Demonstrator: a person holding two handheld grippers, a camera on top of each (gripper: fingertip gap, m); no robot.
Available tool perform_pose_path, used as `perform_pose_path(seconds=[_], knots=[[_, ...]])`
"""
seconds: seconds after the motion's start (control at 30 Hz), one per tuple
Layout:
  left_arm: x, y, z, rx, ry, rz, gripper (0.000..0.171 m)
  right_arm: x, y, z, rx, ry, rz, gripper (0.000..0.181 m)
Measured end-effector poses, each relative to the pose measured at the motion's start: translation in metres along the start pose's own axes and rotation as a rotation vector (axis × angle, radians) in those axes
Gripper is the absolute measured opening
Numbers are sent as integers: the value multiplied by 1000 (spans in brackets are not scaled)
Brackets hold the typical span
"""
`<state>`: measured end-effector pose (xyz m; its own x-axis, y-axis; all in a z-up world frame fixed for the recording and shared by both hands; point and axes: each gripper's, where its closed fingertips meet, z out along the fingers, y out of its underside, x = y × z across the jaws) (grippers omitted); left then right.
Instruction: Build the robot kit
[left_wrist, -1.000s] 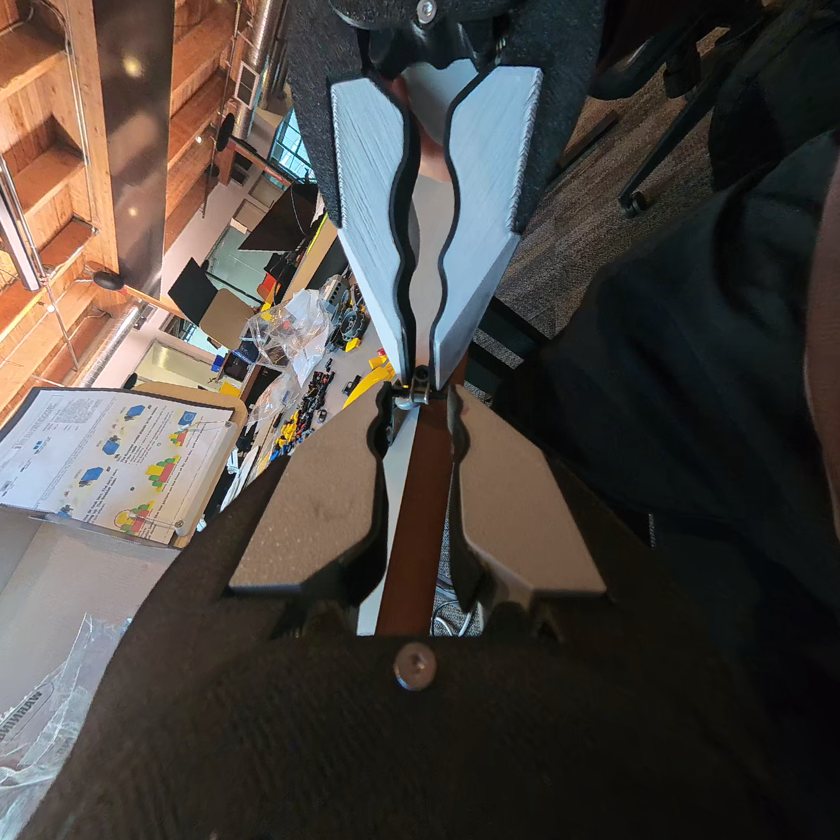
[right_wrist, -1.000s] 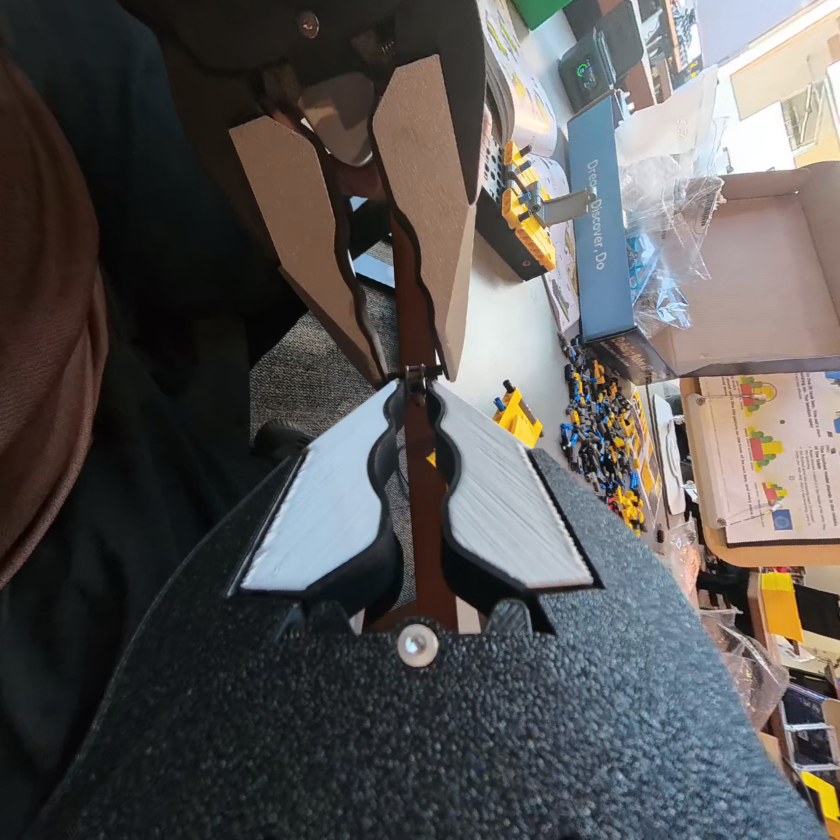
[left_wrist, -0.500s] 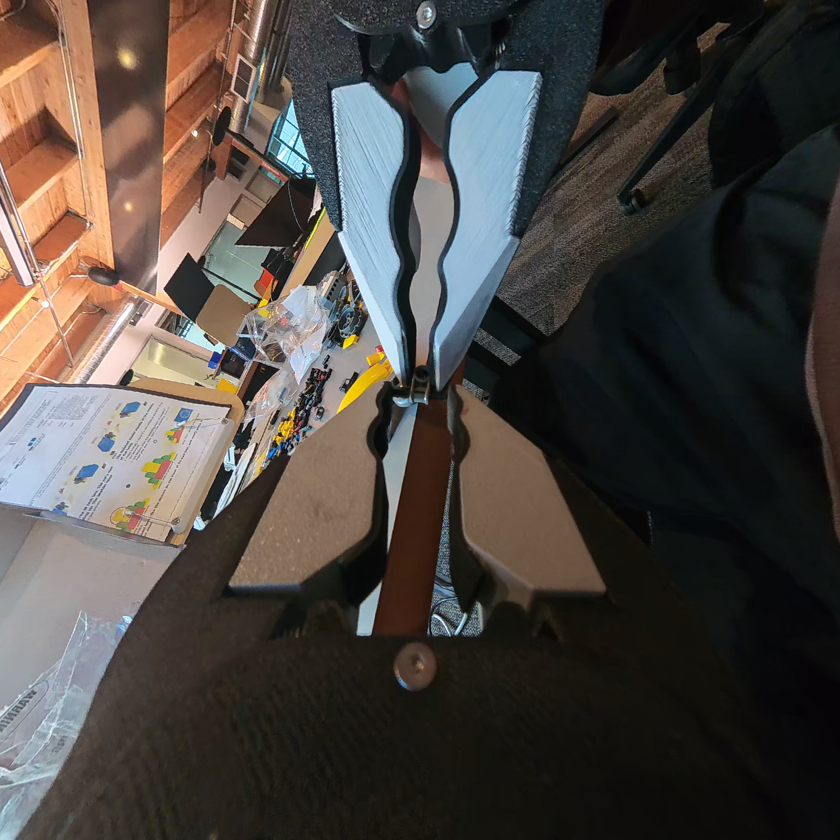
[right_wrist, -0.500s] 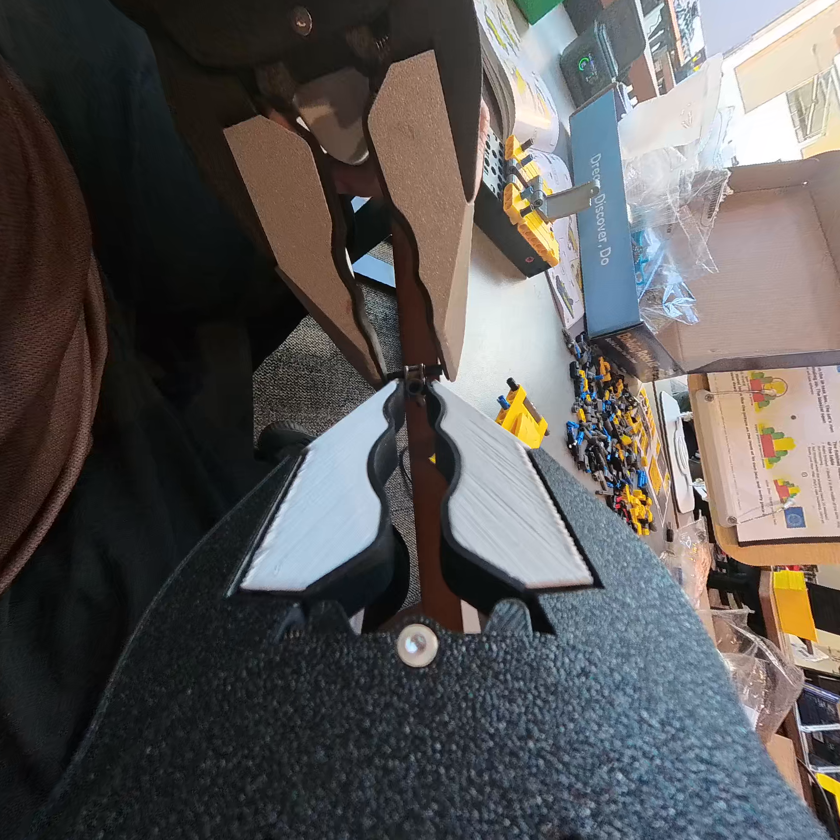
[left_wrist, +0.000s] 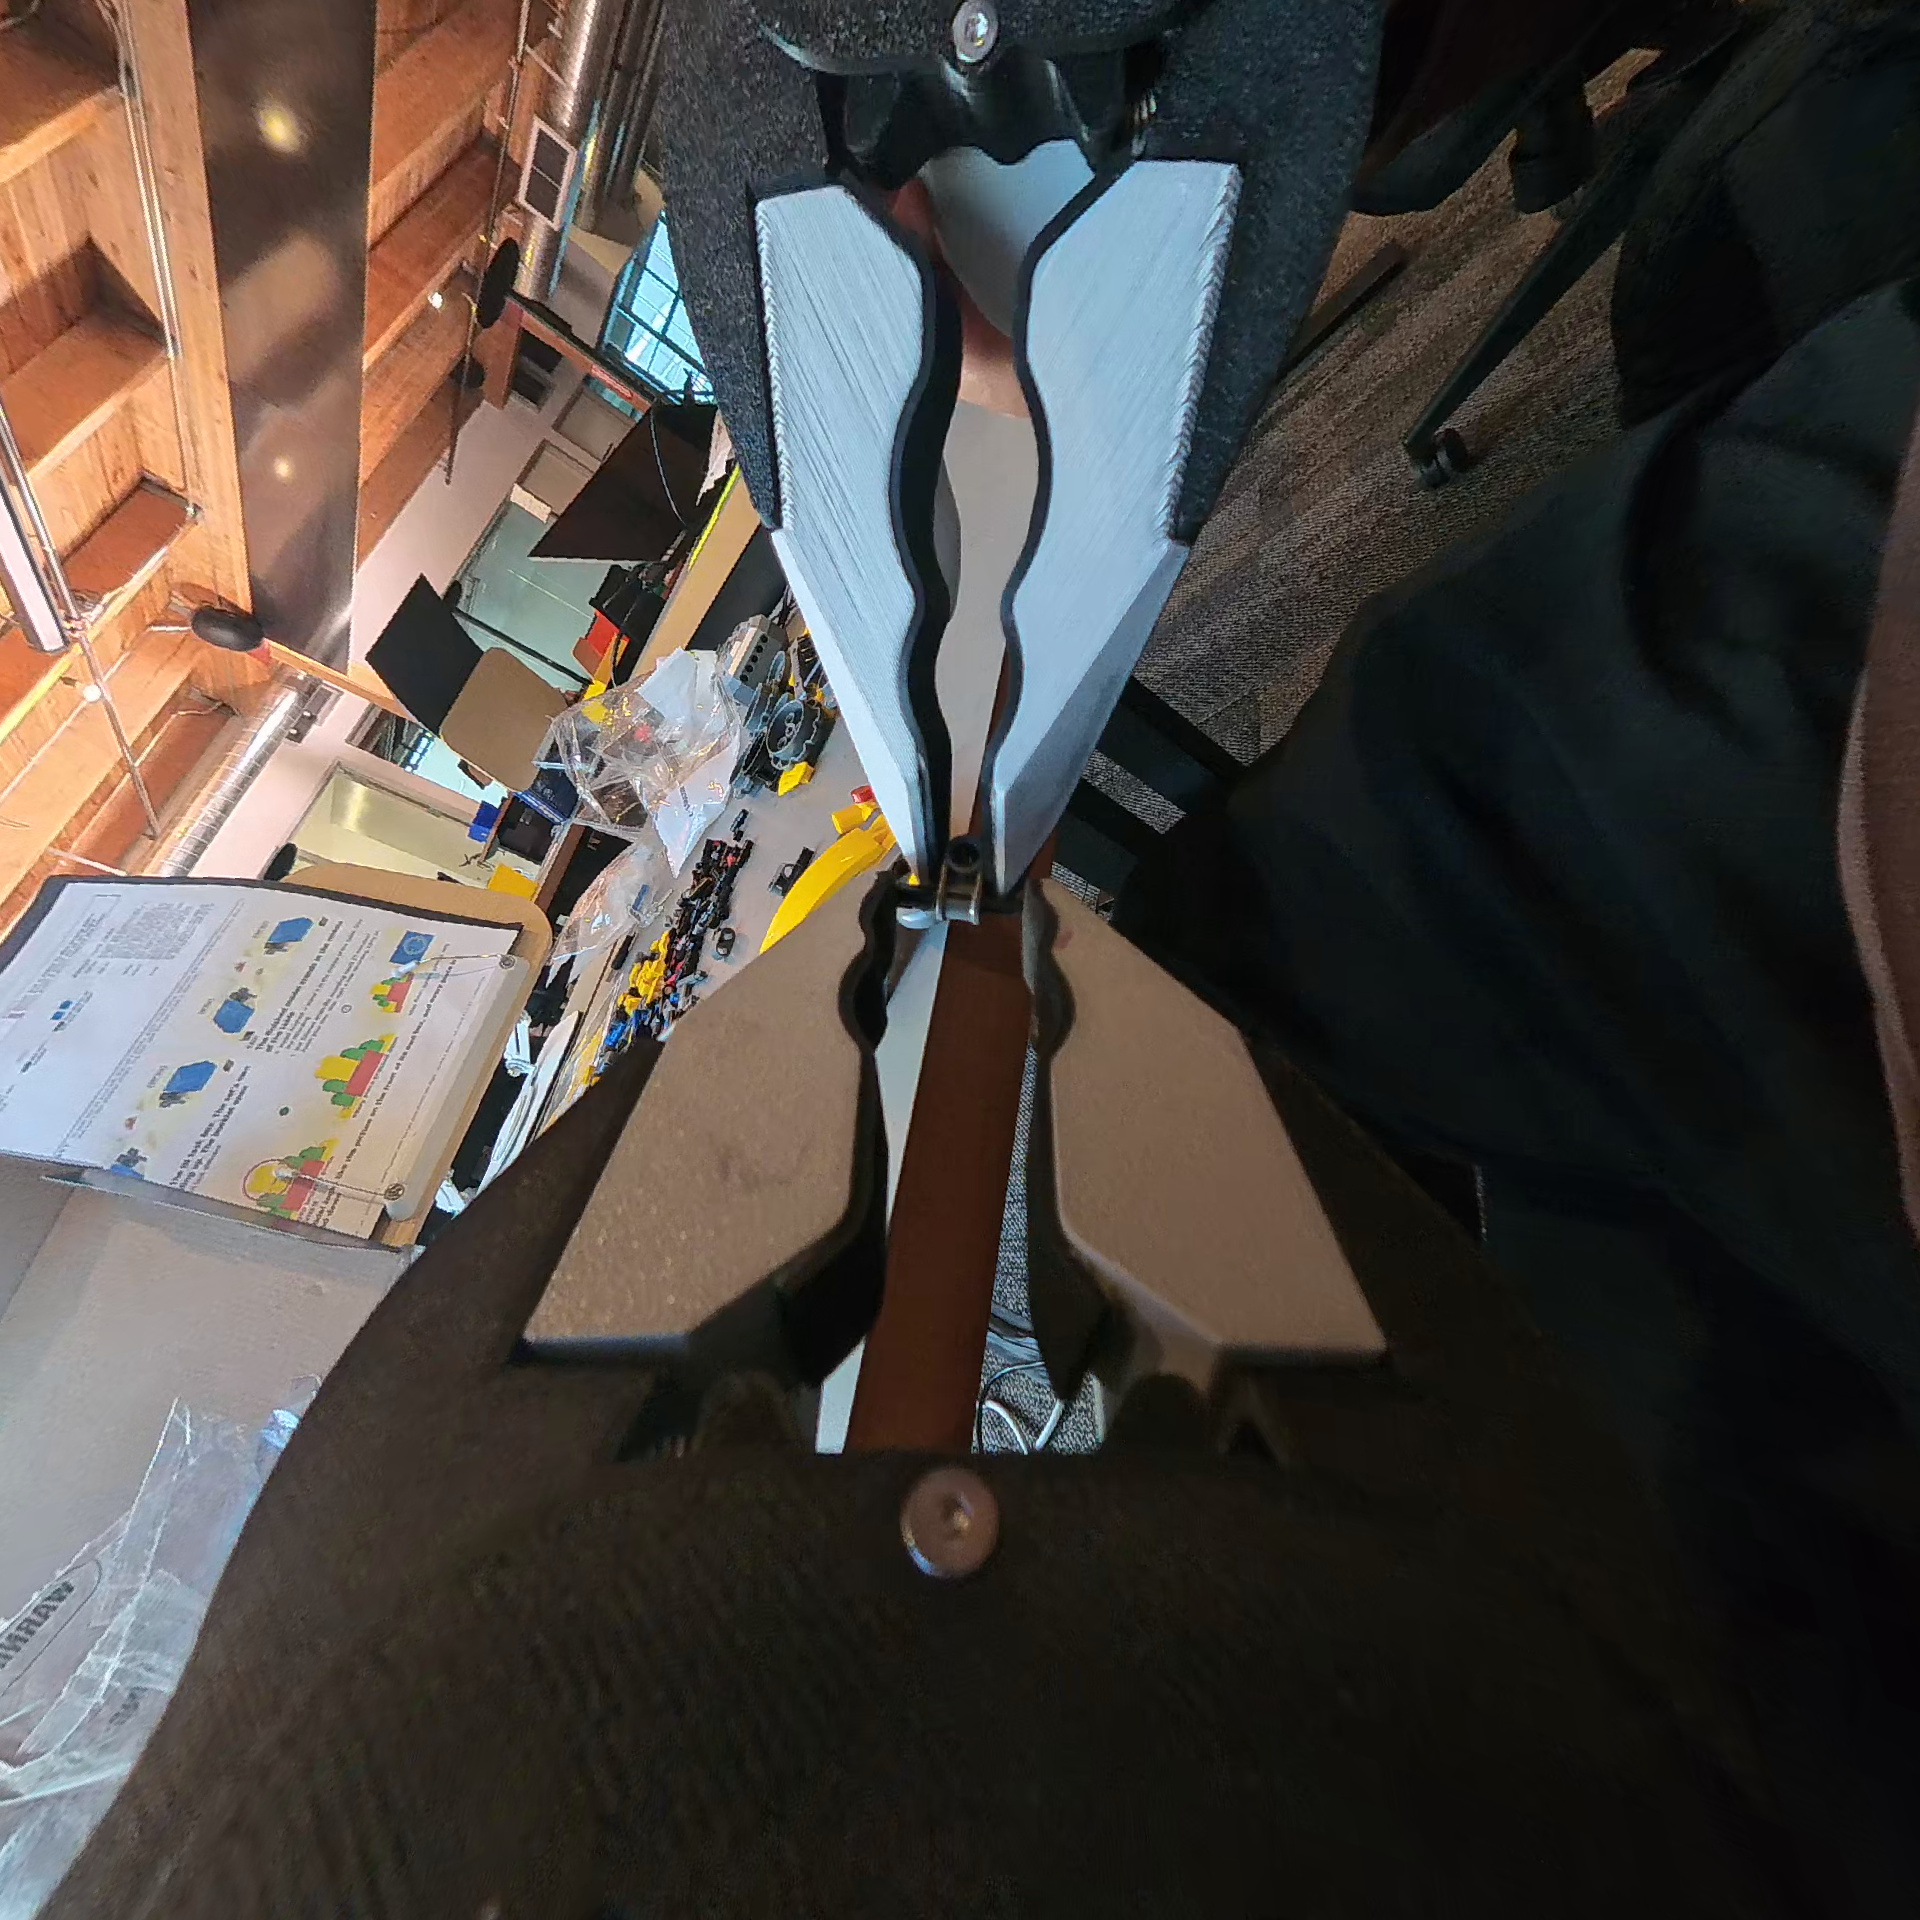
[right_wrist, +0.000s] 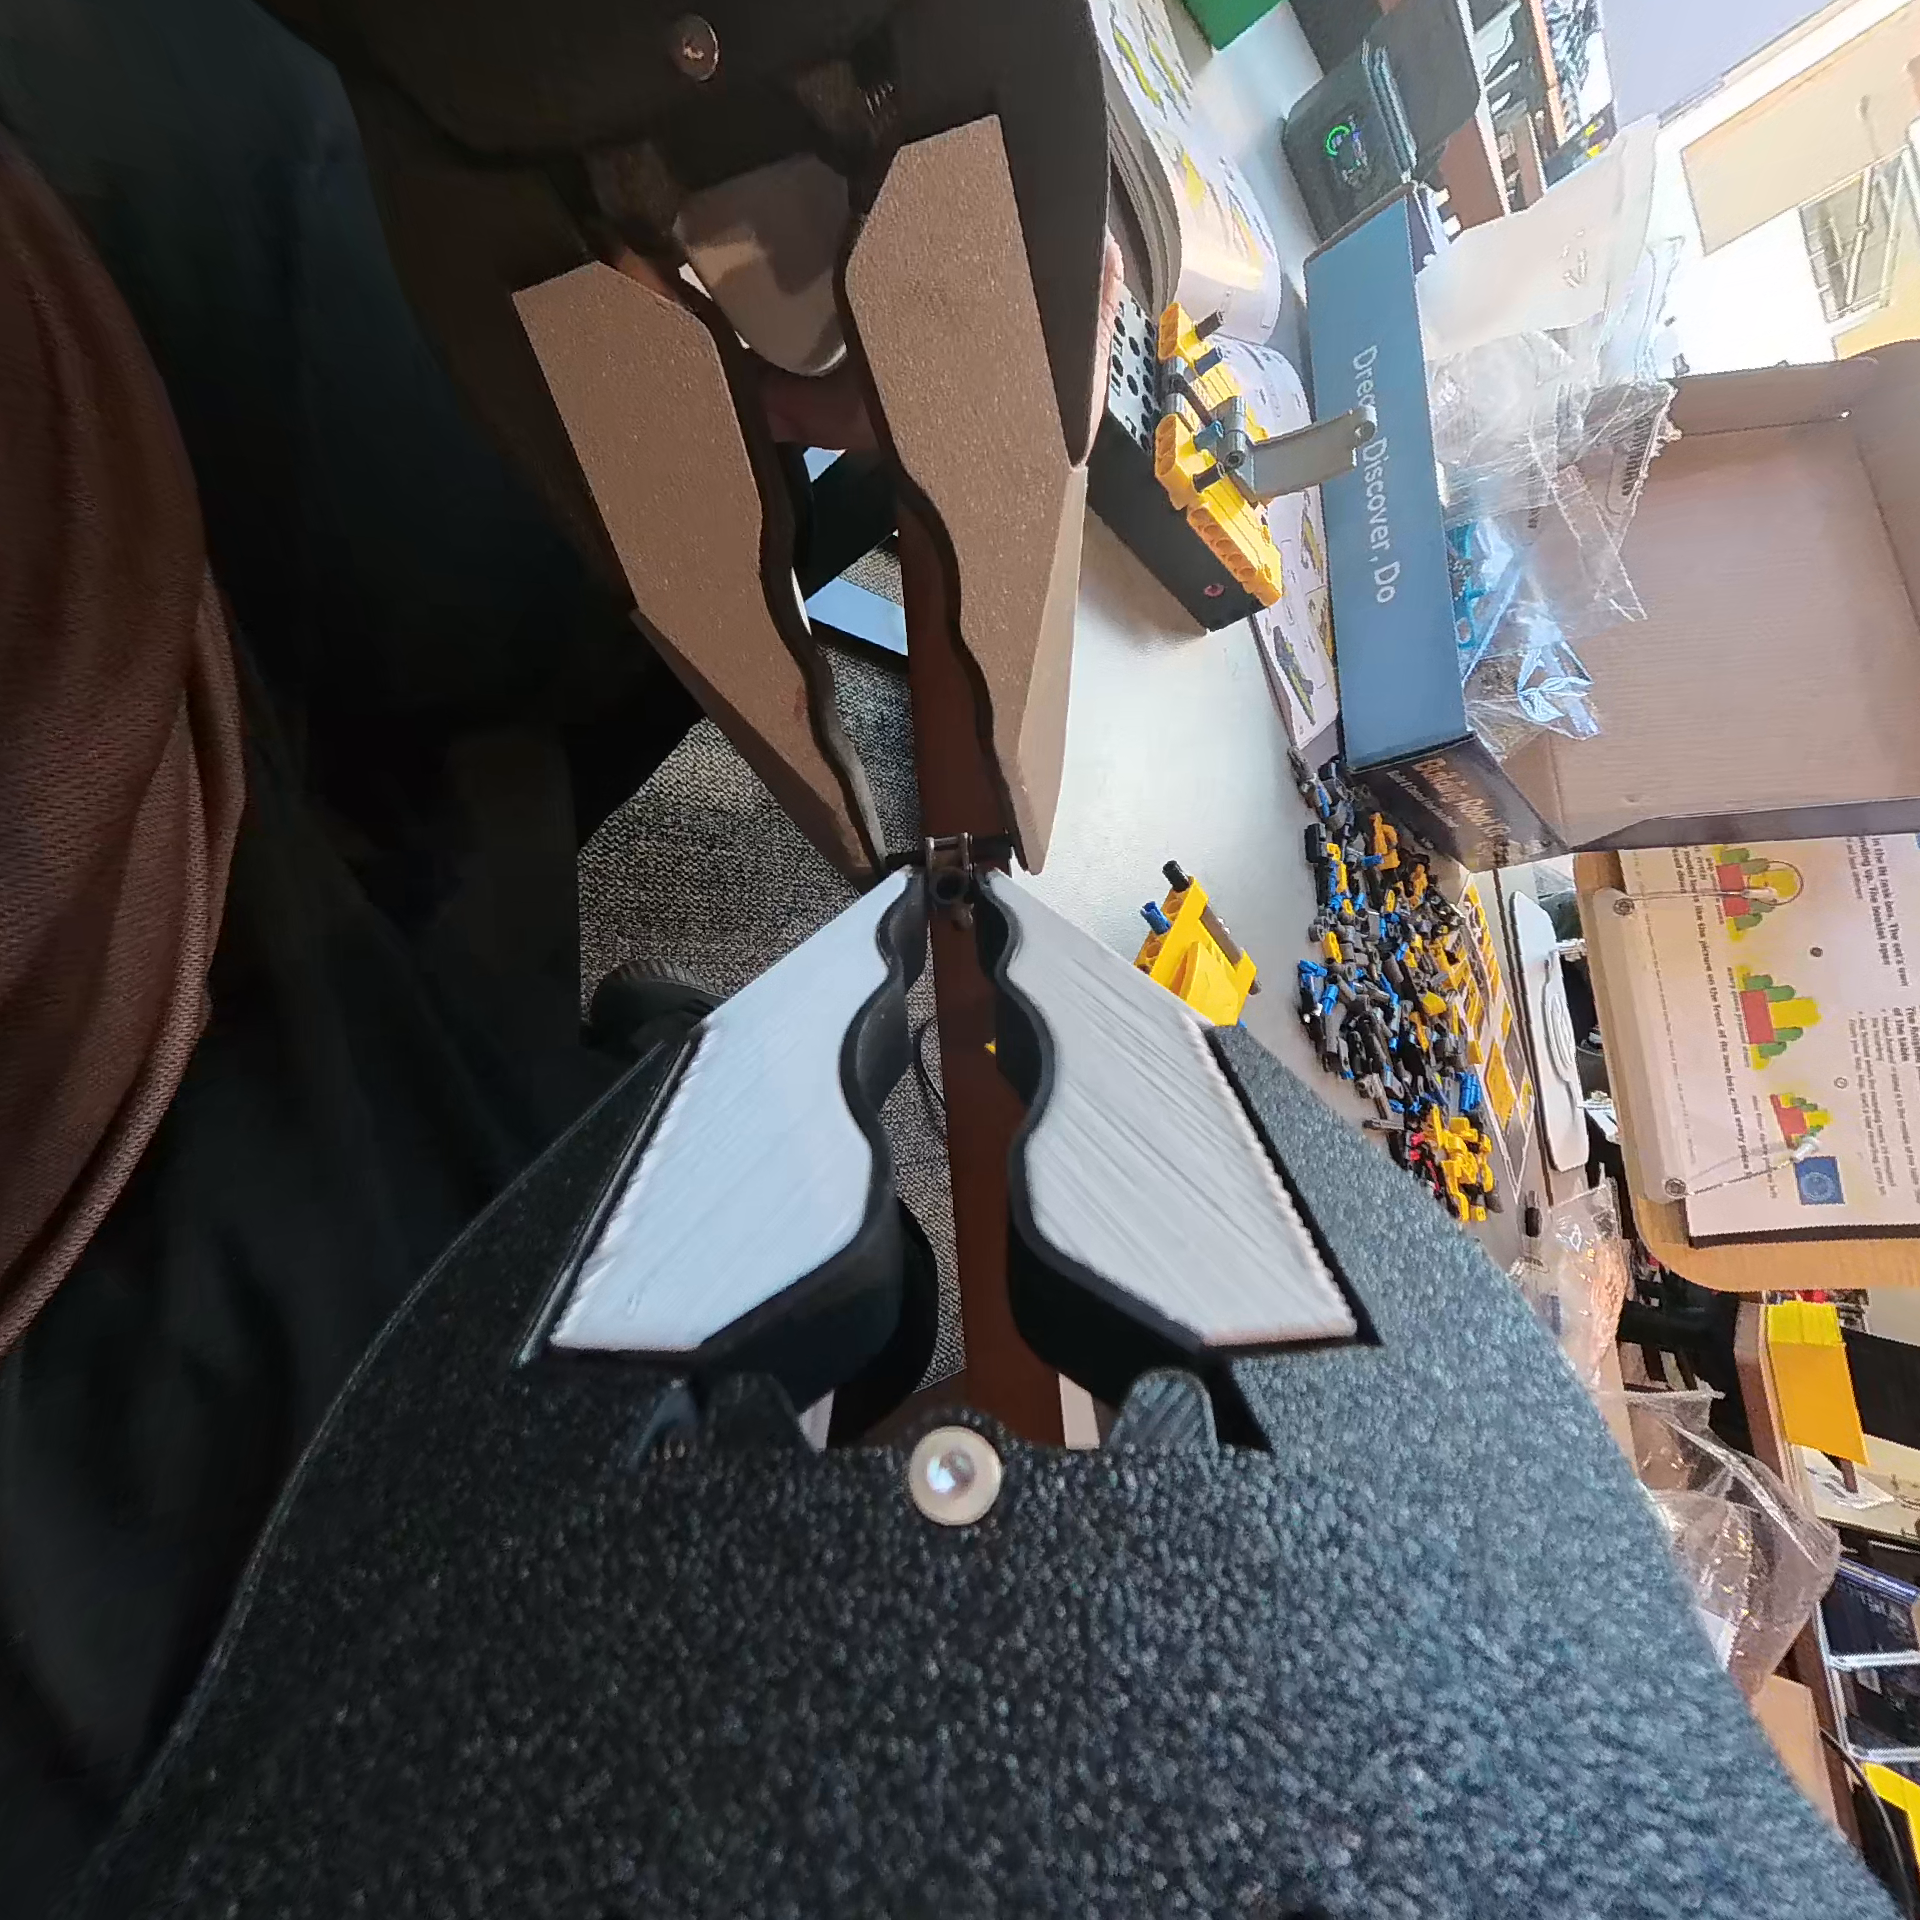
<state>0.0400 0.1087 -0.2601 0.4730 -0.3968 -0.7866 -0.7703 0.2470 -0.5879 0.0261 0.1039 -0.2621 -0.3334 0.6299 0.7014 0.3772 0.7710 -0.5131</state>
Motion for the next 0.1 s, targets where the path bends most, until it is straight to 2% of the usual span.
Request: perform_pose_path(seconds=[0.03,0.1], knots=[[0,0,0,-1,0,-1,22,0,0,0,1,1,0,1],[0,0,0,0,0,-1,22,0,0,0,1,1,0,1]])
